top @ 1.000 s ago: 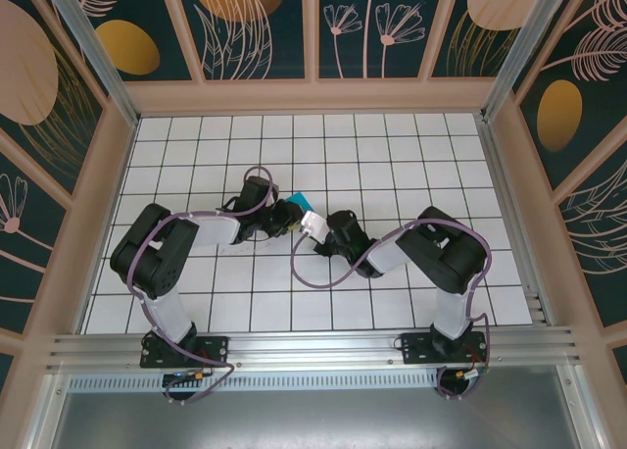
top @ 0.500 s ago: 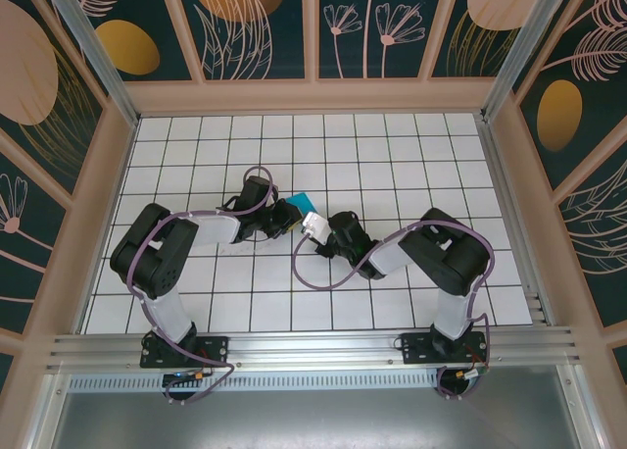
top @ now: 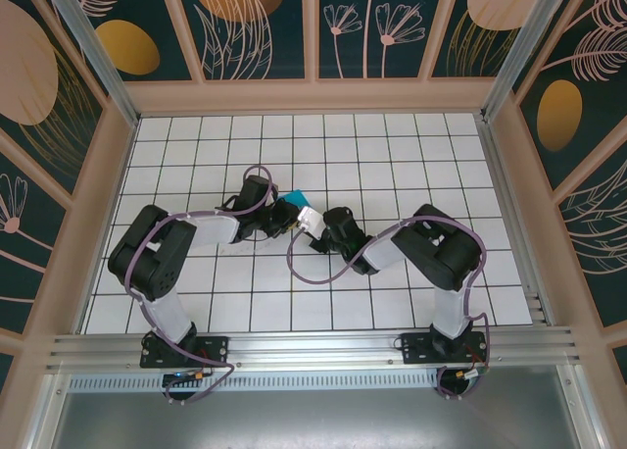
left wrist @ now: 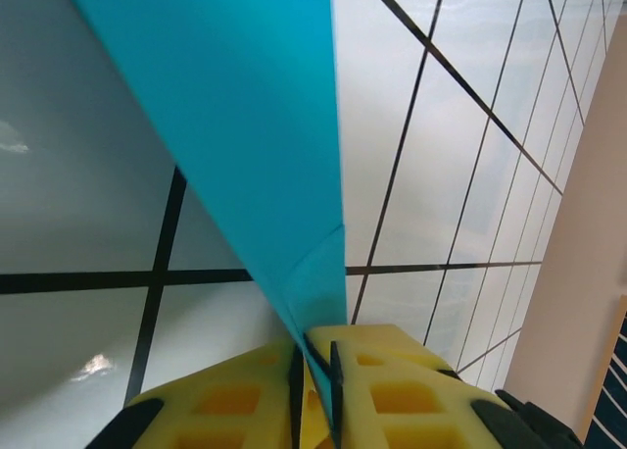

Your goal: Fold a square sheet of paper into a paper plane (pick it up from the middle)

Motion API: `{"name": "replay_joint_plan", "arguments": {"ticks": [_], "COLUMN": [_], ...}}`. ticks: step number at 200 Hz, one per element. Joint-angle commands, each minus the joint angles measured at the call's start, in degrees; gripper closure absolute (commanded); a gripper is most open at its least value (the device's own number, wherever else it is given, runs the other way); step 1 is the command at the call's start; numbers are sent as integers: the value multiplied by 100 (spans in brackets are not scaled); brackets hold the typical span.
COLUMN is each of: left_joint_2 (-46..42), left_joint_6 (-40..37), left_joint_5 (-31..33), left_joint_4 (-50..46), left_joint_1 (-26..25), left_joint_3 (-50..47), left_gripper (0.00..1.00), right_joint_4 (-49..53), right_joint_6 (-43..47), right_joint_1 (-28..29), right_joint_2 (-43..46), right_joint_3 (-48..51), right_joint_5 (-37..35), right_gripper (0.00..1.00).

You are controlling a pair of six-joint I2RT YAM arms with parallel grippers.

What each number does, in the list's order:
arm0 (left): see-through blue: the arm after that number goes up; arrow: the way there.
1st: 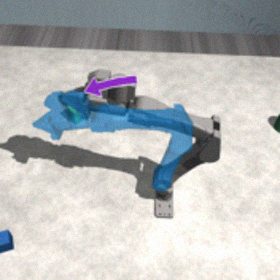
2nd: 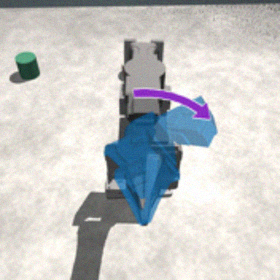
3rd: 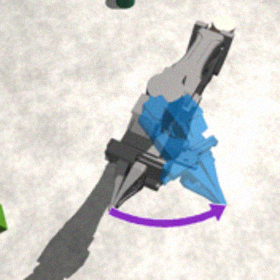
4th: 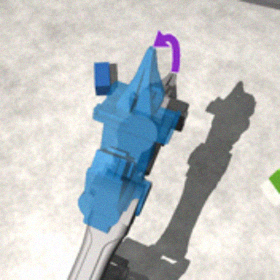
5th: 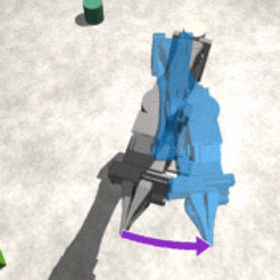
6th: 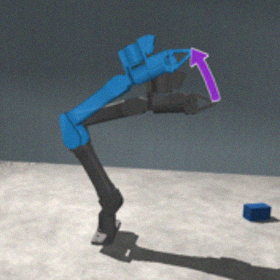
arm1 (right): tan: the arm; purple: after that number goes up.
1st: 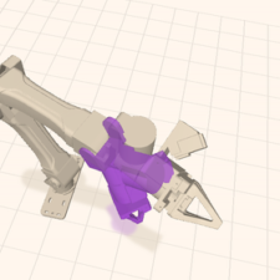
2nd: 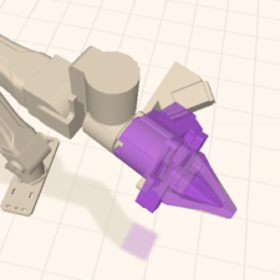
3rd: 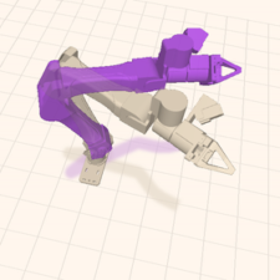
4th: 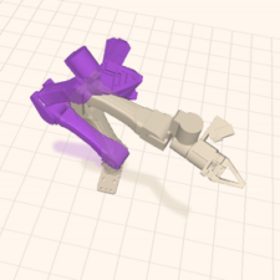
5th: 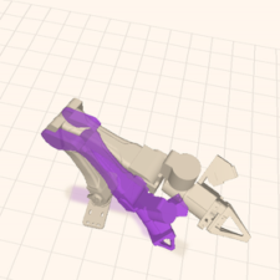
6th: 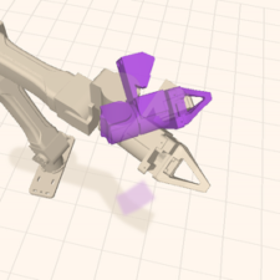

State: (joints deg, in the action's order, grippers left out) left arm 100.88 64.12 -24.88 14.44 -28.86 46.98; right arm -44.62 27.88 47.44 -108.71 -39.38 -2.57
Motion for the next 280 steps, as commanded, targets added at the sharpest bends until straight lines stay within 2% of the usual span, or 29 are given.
{"name": "replay_joint_plan", "arguments": {"ticks": [1, 22, 63, 97, 128, 153, 221, 280], "left_joint_2": [-313, -578, -1043, -1296, -1399, -1452, -1387, -1125], "left_joint_6": [-201, -292, -517, -602, -532, -512, -453, -492], "left_joint_5": [148, 236, 546, 784, 692, 555, 80, -98], "left_joint_4": [-243, -354, -662, -670, -246, 108, 1163, 1779], "left_joint_1": [109, 356, 803, 863, 864, 858, 773, 571], "left_joint_3": [171, 171, 128, -13, -368, -640, -1281, -1387], "left_gripper": [75, 67, 55, 49, 47, 47, 48, 54], "right_joint_4": [-106, -9, 539, 1163, 1816, 2258, 2249, 1606], "right_joint_6": [-206, -452, -1272, -2298, -3246, -3580, -4387, -5401], "right_joint_1": [-39, -151, -428, -658, -747, -836, -979, -1346], "right_joint_2": [77, 223, 513, 539, 281, 79, -72, -31], "right_joint_3": [-36, 33, -86, -435, -903, -1209, -1330, -1058], "right_joint_5": [285, 549, 1330, 2126, 2289, 2663, 3326, 4082], "right_gripper": [94, 100, 100, 100, 100, 100, 100, 100]}}
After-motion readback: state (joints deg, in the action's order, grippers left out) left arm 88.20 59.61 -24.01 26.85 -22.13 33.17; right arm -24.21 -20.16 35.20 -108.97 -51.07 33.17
